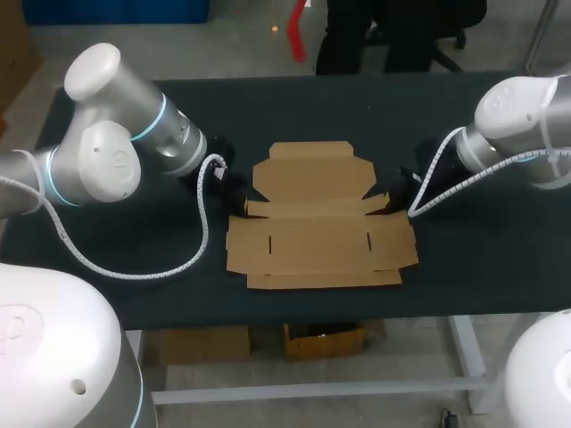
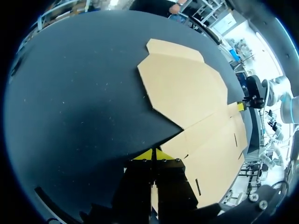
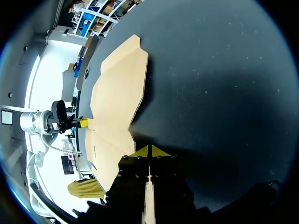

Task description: Assemble the packaging by folding the flat box into shape, placing the metal phone stand inside, and closing the box properly

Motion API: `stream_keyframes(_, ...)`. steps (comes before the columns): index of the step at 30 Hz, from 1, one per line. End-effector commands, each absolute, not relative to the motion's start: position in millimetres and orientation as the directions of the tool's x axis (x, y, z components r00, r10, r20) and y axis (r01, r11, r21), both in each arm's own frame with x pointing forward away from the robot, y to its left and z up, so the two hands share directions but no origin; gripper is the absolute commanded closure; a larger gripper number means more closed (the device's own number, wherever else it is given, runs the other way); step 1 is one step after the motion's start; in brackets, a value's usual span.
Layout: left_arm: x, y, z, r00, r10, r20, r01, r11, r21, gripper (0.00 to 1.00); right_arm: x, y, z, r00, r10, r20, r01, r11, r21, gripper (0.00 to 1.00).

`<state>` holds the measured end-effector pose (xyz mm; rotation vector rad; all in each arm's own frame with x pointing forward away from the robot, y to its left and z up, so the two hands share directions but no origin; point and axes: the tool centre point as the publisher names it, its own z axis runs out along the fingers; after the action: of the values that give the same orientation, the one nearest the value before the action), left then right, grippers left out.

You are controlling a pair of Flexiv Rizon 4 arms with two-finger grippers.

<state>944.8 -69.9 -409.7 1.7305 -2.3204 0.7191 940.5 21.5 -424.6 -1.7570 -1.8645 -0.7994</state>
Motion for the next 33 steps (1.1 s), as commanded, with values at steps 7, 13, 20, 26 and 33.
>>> stream_keyframes(7,943.2,-72.9,-403.2,-0.325,-0.849,0.417,-0.932,0.214,-0.291,1.0,942.9,20.5,-426.2,-0.086,0.724,0.684,0.995,0.025,0.099,1.0)
stream_keyframes(13,943.3,-73.1,-402.1,-0.32,-0.848,0.422,-0.934,0.206,-0.292,1.0,942.9,20.7,-426.8,-0.084,0.724,0.684,0.995,0.025,0.096,1.0)
stream_keyframes(20,943.9,-71.8,-407.9,-0.316,-0.848,0.425,-0.937,0.209,-0.279,1.0,942.9,22.0,-425.9,-0.086,0.726,0.682,0.995,0.028,0.096,1.0)
stream_keyframes(26,944.6,-72.9,-411.1,-0.31,-0.848,0.431,-0.941,0.207,-0.27,1.0,944.9,22.9,-425.2,-0.089,0.727,0.68,0.995,0.032,0.095,1.0)
stream_keyframes(33,944.3,-76.0,-407.9,-0.315,-0.834,0.453,-0.938,0.203,-0.28,1.0,944.4,25.2,-422.2,-0.096,0.731,0.676,0.994,0.038,0.1,1.0)
